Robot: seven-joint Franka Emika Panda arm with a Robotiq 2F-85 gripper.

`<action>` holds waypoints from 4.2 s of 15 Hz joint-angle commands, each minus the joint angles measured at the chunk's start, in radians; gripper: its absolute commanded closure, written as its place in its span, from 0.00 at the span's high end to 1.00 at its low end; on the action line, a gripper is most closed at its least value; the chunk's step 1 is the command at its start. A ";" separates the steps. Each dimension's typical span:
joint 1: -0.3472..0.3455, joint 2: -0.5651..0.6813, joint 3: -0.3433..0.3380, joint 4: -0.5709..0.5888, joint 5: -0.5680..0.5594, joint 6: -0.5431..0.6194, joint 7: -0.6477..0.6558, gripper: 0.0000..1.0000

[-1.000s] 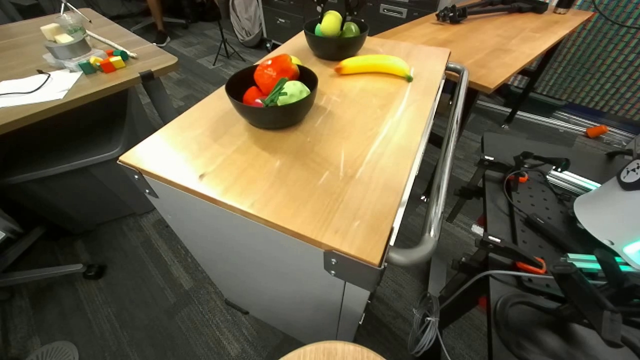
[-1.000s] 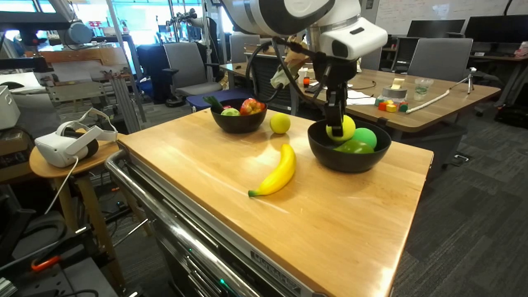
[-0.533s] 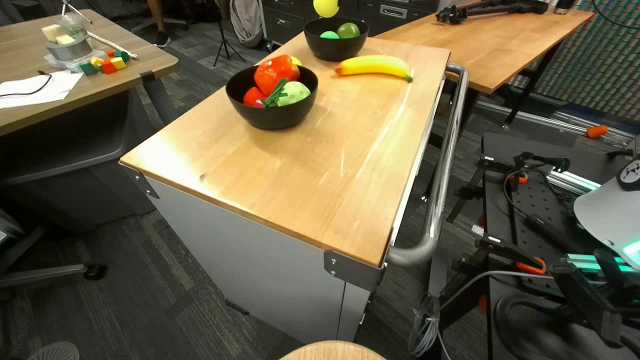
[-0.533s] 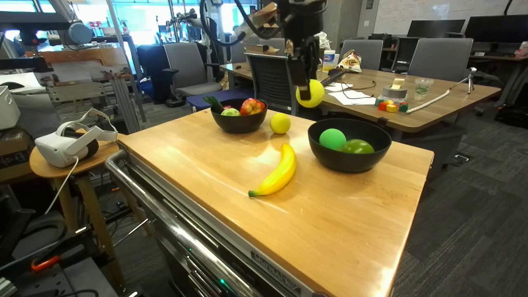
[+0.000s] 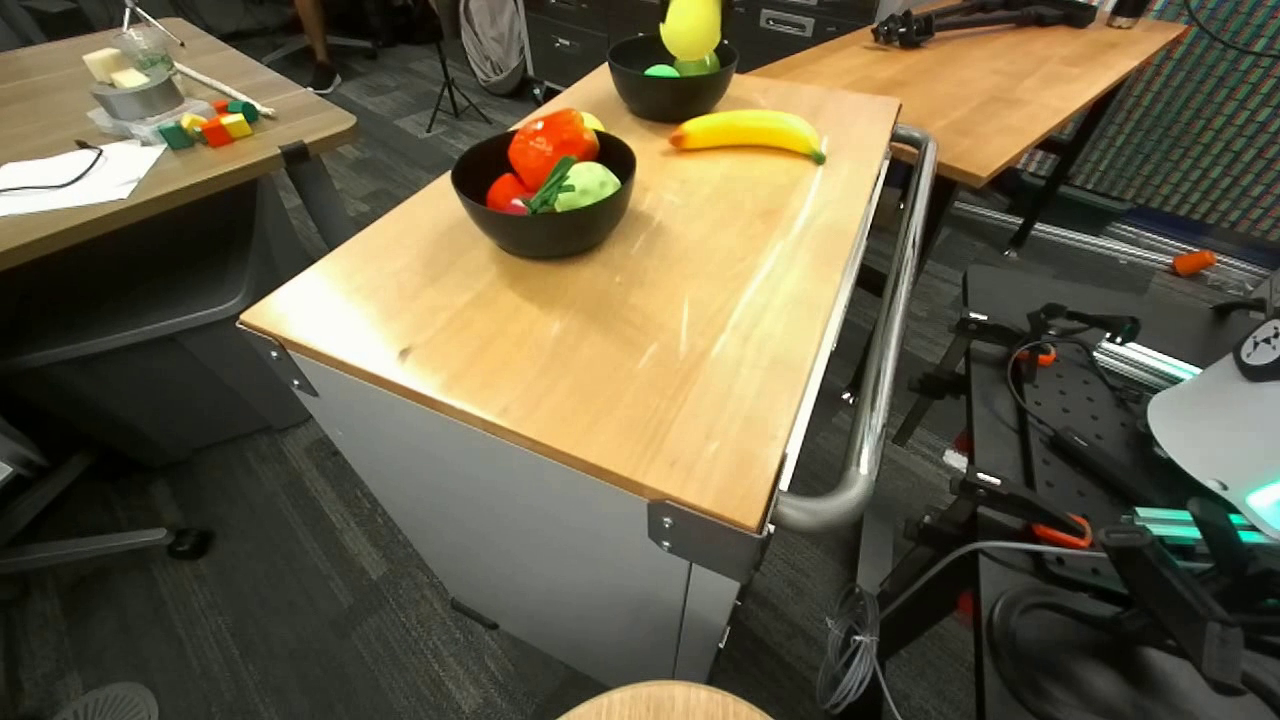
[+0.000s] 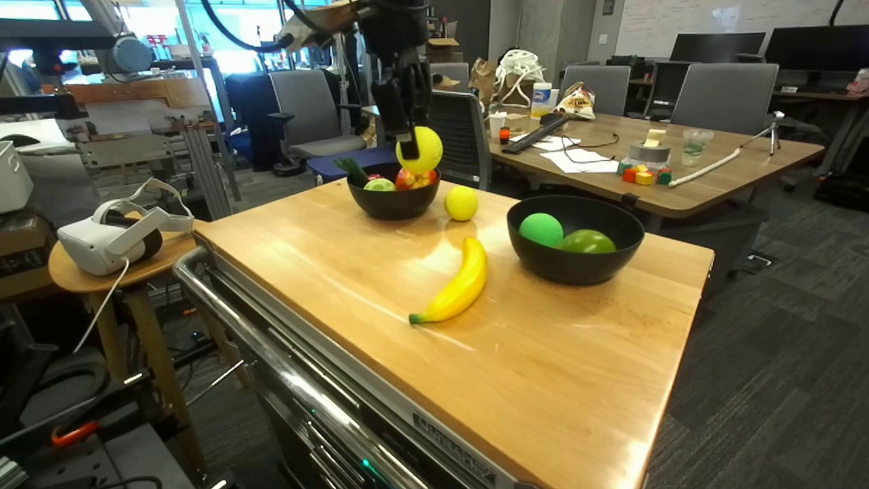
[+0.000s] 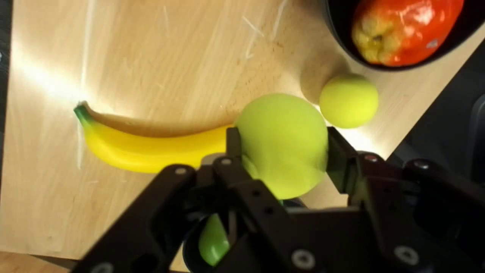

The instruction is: Take one fruit from the left bowl and put it on the table then remove all the fruits from the right and left bowl and put them on the table respectively

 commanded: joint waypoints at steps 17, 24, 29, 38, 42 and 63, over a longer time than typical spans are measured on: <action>0.124 0.069 0.218 -0.204 0.389 0.021 -0.357 0.28; 0.114 0.036 0.206 -0.161 0.229 -0.056 -0.441 1.00; 0.041 -0.078 0.139 -0.098 0.060 -0.057 -0.539 1.00; -0.123 -0.137 -0.012 -0.081 0.212 -0.033 -0.631 1.00; -0.095 0.004 0.039 0.023 0.189 -0.012 -0.616 1.00; -0.137 0.520 -0.148 0.552 0.167 -0.021 -0.176 0.76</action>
